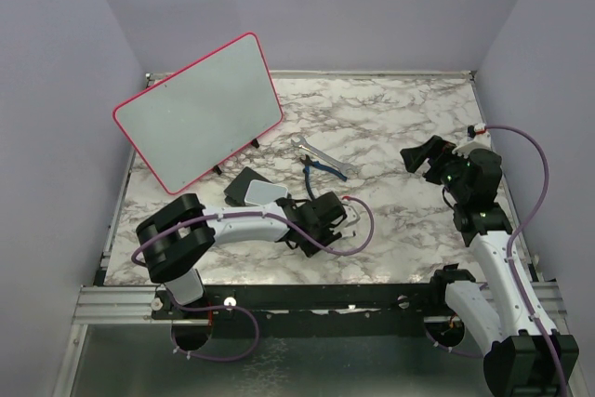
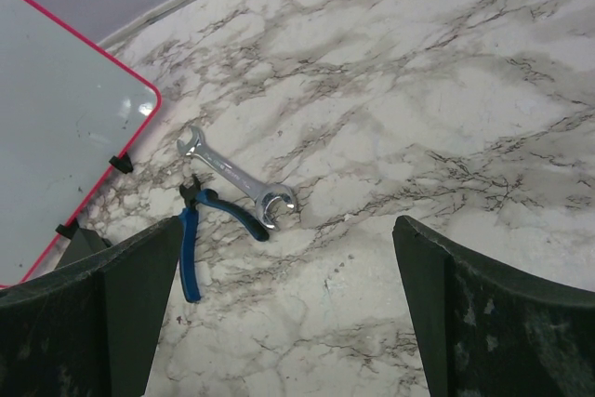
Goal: Write a sentence on the whiteboard
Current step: Pick up the whiteboard marker from the center of the board.
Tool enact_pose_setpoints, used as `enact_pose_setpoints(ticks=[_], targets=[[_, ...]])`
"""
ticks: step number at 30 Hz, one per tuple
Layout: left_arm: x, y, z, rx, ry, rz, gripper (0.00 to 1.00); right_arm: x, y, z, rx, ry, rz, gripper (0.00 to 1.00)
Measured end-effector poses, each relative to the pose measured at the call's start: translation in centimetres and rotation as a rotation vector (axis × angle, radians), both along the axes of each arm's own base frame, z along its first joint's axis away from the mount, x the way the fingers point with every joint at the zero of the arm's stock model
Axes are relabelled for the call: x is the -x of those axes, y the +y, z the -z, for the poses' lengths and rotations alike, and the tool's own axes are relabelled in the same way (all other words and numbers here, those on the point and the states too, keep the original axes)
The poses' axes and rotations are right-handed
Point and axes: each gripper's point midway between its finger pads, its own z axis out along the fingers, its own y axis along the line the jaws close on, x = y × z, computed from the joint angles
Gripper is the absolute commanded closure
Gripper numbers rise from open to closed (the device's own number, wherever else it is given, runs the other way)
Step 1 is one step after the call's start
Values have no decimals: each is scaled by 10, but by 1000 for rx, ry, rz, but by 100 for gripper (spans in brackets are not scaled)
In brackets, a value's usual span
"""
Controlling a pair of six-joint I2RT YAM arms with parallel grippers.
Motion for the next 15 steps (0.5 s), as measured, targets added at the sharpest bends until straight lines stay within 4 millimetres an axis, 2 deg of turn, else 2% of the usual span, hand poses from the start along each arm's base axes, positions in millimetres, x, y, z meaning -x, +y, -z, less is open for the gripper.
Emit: enact_pose_setpoints(ticks=[4, 15], targets=[[3, -1, 0, 1, 6, 4, 62, 0, 0, 0, 0, 0, 0, 1], [1, -6, 0, -7, 0, -3, 93, 1, 3, -2, -4, 6, -15, 1]])
